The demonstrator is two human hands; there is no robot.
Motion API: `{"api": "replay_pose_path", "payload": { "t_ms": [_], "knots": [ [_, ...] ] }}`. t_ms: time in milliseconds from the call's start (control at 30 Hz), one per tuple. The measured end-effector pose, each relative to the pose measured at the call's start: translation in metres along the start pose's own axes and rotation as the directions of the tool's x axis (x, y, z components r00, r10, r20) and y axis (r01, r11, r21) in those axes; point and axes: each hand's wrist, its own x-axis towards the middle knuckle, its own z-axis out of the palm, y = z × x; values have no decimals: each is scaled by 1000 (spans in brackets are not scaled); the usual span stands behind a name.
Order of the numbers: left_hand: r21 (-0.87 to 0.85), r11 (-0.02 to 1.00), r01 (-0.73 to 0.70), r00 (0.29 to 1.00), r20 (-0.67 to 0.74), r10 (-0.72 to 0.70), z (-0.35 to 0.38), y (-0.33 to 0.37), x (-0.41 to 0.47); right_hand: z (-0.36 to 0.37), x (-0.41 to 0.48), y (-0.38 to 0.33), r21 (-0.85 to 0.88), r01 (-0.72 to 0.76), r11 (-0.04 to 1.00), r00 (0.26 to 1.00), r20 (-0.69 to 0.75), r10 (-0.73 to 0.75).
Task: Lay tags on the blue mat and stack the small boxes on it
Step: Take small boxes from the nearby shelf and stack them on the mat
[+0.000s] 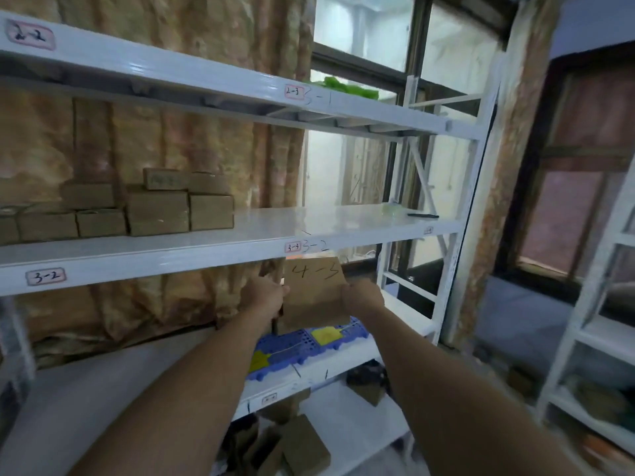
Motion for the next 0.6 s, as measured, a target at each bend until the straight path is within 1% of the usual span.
{"api": "replay_pose_path", "payload": {
  "t_ms": [67, 133, 200, 267, 400, 467, 600],
  "knots": [
    [-43, 998, 41, 999, 21, -40, 27, -15, 11, 5, 20, 20, -9, -32, 999, 999, -1, 32],
    [-55, 992, 112, 993, 28, -110, 49, -35, 30, 13, 39, 37, 3, -51, 999, 999, 10, 51],
    [-16, 986, 167, 986, 16, -167, 64, -51, 44, 23, 59, 51, 1, -64, 998, 997, 32, 64],
    [28, 984, 176, 984, -15, -176, 69, -56, 46, 35, 76, 59, -11, -59, 998, 996, 68, 60],
    [24, 982, 186, 979, -90, -183, 62, -68, 59, 69, 105, 57, -10, -28, 1000, 992, 120, 29],
    [14, 980, 199, 973, -120, -196, 54, -80, 75, 90, 117, 49, -20, 7, 1000, 988, 155, -4],
    [51, 972, 229, 958, -191, -216, 26, -106, 106, 135, 136, 23, -29, 72, 997, 968, 244, -63]
  ]
}}
